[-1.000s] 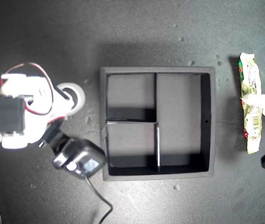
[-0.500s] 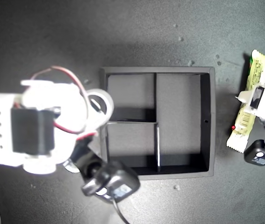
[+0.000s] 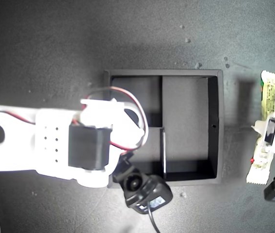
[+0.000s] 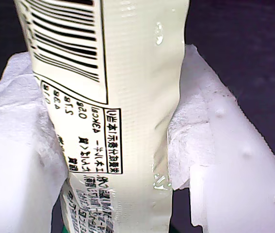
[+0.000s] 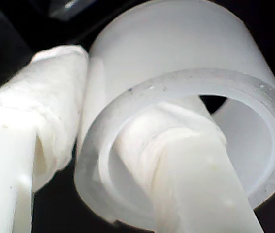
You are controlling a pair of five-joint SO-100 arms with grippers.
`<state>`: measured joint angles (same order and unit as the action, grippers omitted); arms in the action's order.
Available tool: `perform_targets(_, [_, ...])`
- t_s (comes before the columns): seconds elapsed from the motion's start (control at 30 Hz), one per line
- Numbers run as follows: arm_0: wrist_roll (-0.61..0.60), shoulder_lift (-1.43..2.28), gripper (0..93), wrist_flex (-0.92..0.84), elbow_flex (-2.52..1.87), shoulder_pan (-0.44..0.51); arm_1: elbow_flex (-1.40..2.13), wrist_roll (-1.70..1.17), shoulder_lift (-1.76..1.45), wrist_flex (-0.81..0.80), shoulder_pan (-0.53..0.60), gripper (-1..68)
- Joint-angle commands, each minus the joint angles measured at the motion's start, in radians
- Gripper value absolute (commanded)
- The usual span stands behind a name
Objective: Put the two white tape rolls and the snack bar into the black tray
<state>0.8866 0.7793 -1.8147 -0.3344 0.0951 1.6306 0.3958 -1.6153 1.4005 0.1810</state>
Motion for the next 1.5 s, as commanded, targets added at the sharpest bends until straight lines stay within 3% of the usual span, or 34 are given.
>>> perform_targets(0.0, [-0.011,-0.043,0.1,-0.018,0.112,-0.029,-0.169,-0.043,0.002,-0.038,0.032,5.7])
perform_targets(0.2, [-0.021,-0.115,0.1,-0.018,0.172,-0.064,-0.399,-0.066,0.167,-0.155,0.075,5.2])
perform_targets(0.47, [-0.020,-0.123,2.9,-0.018,0.152,-0.078,-0.805,-0.091,0.506,-0.118,0.092,7.5])
perform_targets(0.57, [-0.020,-0.109,10.0,-0.018,0.124,-0.077,-0.804,-0.086,0.514,-0.104,0.084,11.3])
perform_targets(0.73, [-0.037,-0.081,13.6,-0.018,0.107,-0.078,-0.765,-0.075,0.514,-0.025,0.060,25.8])
perform_targets(0.97, [-0.074,0.086,14.3,-0.020,0.023,-0.089,-0.796,-0.069,0.512,0.150,0.021,31.1])
perform_targets(1.17, [-0.011,0.528,14.2,-0.020,-0.295,-0.017,-1.029,-0.069,0.454,0.400,-0.018,27.2])
perform_targets(1.47, [0.342,0.784,14.3,0.008,-0.646,0.354,-0.701,0.276,0.091,0.397,-0.067,6.9])
